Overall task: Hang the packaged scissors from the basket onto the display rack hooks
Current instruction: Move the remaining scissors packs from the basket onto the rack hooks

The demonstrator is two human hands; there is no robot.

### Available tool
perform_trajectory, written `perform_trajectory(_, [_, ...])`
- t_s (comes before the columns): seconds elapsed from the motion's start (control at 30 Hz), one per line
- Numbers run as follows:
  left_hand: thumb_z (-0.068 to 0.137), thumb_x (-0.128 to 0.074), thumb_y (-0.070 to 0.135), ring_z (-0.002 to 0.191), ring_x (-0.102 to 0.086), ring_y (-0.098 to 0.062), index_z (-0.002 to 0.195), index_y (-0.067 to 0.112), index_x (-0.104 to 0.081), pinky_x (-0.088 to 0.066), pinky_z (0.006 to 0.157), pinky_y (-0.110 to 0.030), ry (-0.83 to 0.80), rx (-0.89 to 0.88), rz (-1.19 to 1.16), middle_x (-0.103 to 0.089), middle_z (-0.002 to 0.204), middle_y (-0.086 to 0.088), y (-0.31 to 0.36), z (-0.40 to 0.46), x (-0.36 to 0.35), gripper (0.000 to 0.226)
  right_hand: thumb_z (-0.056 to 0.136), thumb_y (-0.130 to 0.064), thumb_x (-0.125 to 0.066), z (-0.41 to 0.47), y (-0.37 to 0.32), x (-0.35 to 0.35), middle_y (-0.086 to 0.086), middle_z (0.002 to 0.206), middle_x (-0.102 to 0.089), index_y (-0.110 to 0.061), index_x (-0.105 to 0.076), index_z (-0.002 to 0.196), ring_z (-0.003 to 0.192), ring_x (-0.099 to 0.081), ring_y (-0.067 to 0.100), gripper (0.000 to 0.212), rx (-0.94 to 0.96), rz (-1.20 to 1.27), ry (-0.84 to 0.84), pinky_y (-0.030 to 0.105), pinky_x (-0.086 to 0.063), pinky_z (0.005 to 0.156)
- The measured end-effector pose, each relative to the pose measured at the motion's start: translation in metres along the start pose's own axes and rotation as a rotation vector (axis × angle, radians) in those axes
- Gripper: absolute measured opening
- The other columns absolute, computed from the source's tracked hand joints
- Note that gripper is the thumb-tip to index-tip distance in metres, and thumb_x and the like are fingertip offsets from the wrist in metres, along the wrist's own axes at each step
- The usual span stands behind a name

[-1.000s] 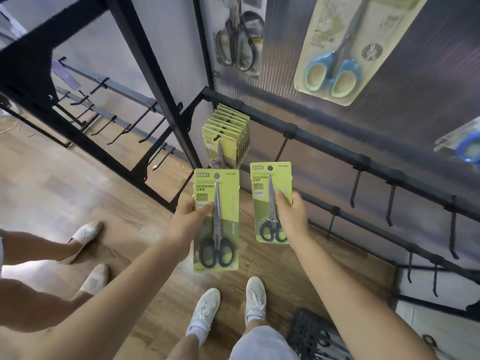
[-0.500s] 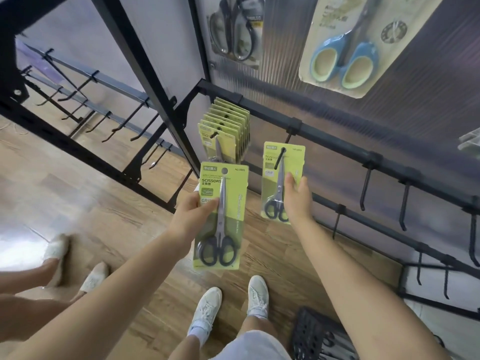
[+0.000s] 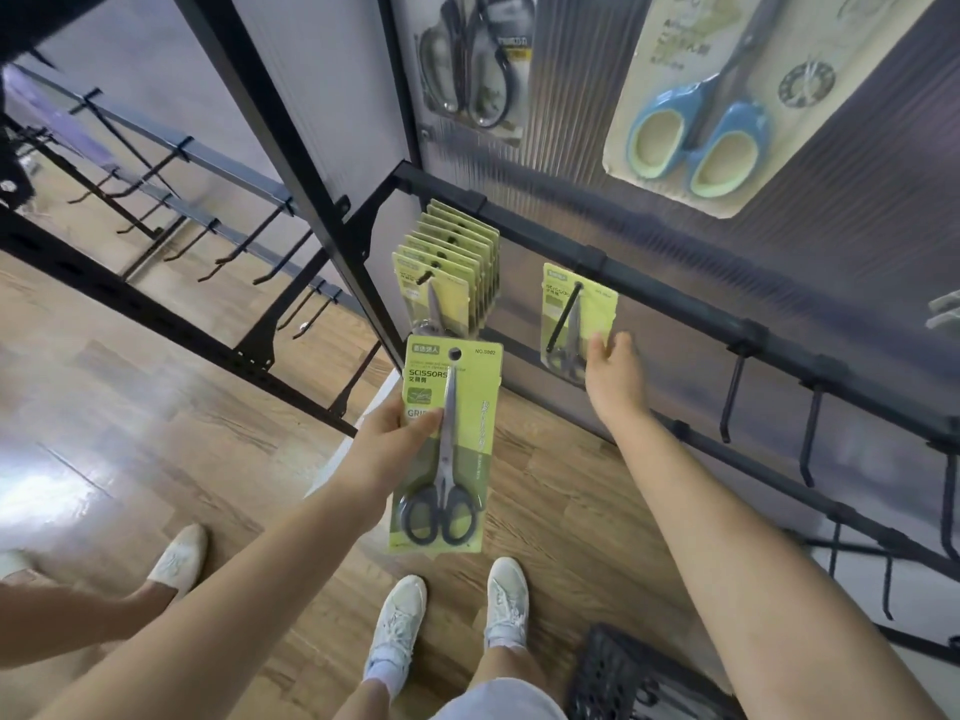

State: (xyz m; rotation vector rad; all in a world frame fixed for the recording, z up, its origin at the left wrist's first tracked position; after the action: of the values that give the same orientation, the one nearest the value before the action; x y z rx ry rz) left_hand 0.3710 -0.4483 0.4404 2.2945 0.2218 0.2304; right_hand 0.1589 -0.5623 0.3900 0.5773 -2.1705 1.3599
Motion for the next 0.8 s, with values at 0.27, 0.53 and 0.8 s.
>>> perform_trajectory(0.27, [0.095,-0.054,0.02,0.095,-0.063,-0.019,0.102,0.018,-0.061,-0.052,0.085,-0.036,-0.058,-0.016,0.125,-0.067,0.101,0.0,0.001,-0.014,-0.014,0.011,0.098,-0.033,-0.043,-0.076,-0.024,0.045,-0.003,0.132,-0.051,-0.018,-0.04,0.137,0.113,-0.048,0.008,0.042,0.208,0.15,-0.139,0.021,-0.035,0.089])
perform_trajectory(0.53, [0.095,-0.054,0.021,0.095,-0.064,-0.018,0.108,0.013,-0.06,-0.053,0.087,-0.039,-0.195,-0.132,0.27,-0.068,0.103,-0.002,0.009,-0.036,-0.033,0.016,0.094,-0.039,-0.05,-0.107,-0.037,0.05,-0.005,0.11,-0.062,-0.026,-0.052,0.12,0.1,-0.06,0.014,0.03,0.327,0.02,-0.352,0.028,-0.05,0.079])
perform_trajectory(0.8, [0.093,-0.057,0.015,0.076,-0.057,-0.008,0.097,0.008,-0.056,-0.047,0.058,-0.009,-0.186,-0.093,0.212,-0.062,0.089,0.001,-0.017,-0.041,-0.031,0.009,0.095,-0.028,-0.05,-0.107,-0.032,0.05,0.001,0.092,-0.067,-0.032,-0.053,0.09,0.087,-0.063,0.021,0.007,0.347,0.048,-0.326,0.049,-0.053,0.079])
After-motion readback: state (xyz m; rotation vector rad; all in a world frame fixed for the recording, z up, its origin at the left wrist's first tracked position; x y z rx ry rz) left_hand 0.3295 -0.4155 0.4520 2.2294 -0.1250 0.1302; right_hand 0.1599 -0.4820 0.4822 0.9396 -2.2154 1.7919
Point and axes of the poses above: each hand's wrist, its own z-axis towards the middle knuckle, its own x-axis out of the back of the hand, y = z × x, the point moved 3 cm from there along z, towards the middle knuckle
